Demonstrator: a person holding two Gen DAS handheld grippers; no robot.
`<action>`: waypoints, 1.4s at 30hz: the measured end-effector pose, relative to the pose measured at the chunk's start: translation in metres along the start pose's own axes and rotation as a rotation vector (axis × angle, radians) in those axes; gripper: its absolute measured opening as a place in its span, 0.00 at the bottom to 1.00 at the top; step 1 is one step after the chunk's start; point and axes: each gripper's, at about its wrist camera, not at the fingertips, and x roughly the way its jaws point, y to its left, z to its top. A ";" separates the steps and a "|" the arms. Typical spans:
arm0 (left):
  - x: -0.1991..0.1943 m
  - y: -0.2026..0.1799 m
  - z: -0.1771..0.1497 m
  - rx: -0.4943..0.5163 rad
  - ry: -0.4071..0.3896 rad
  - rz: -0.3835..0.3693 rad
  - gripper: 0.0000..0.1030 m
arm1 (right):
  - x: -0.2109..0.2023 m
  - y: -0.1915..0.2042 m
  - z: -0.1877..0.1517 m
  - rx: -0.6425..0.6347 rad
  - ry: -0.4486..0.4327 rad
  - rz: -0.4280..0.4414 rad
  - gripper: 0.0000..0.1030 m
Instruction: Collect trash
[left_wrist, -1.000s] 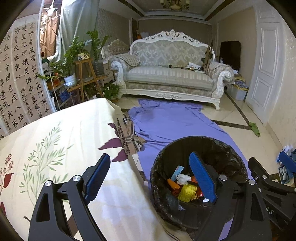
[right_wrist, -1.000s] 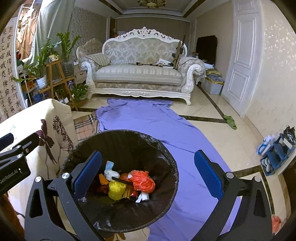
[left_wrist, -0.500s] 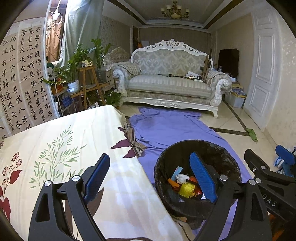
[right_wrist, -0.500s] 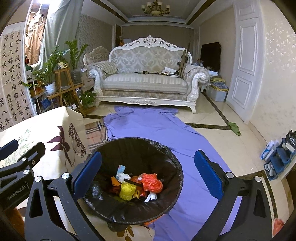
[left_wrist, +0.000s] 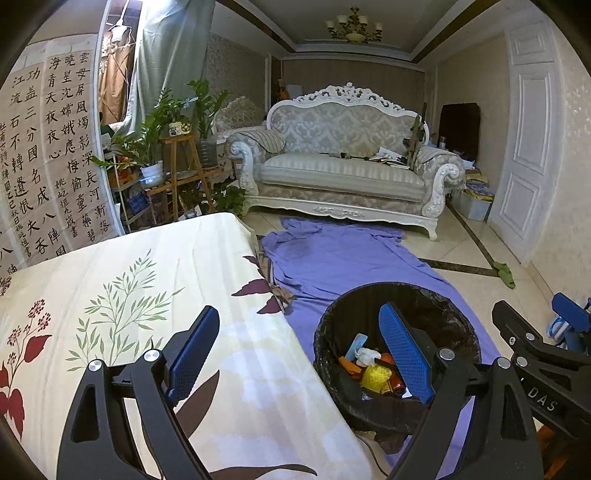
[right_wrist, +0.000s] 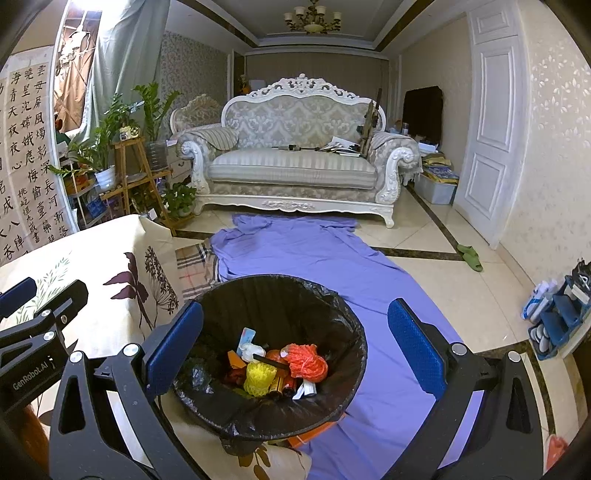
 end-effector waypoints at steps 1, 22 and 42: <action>0.000 0.000 0.000 0.001 0.001 0.001 0.83 | -0.001 0.000 0.000 0.000 0.000 0.000 0.95; -0.001 0.001 -0.001 0.000 -0.001 0.000 0.83 | -0.001 0.001 -0.001 -0.001 0.001 0.000 0.95; 0.000 0.002 -0.002 0.000 -0.001 0.000 0.83 | -0.002 0.002 -0.001 -0.001 0.001 0.000 0.95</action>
